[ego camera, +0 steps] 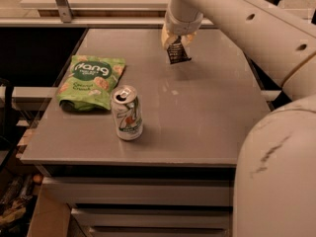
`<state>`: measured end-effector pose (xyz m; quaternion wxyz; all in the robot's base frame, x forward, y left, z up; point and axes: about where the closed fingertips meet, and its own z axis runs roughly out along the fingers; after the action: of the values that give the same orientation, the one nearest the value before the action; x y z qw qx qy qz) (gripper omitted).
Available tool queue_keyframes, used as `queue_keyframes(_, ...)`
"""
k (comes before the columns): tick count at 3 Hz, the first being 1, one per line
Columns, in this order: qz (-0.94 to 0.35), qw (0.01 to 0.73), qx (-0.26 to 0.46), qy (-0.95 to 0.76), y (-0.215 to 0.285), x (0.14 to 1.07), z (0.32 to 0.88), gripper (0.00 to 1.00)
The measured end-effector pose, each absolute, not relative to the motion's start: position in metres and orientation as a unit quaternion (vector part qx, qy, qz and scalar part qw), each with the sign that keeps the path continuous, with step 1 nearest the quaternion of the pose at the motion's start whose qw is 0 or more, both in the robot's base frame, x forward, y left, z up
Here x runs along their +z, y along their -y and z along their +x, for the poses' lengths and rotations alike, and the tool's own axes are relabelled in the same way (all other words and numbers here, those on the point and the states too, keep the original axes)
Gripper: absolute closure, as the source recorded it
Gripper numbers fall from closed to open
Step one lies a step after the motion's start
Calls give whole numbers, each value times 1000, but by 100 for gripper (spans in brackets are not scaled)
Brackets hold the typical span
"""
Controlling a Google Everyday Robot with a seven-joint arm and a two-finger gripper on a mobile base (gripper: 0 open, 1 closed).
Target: Move rxbar chocolate near 7up can
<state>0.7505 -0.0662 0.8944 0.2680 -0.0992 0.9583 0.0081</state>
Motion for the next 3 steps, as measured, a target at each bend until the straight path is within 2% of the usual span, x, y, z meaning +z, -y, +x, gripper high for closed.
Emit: queue_keyframes(3,-167,199,26,-965,52,909,667,100)
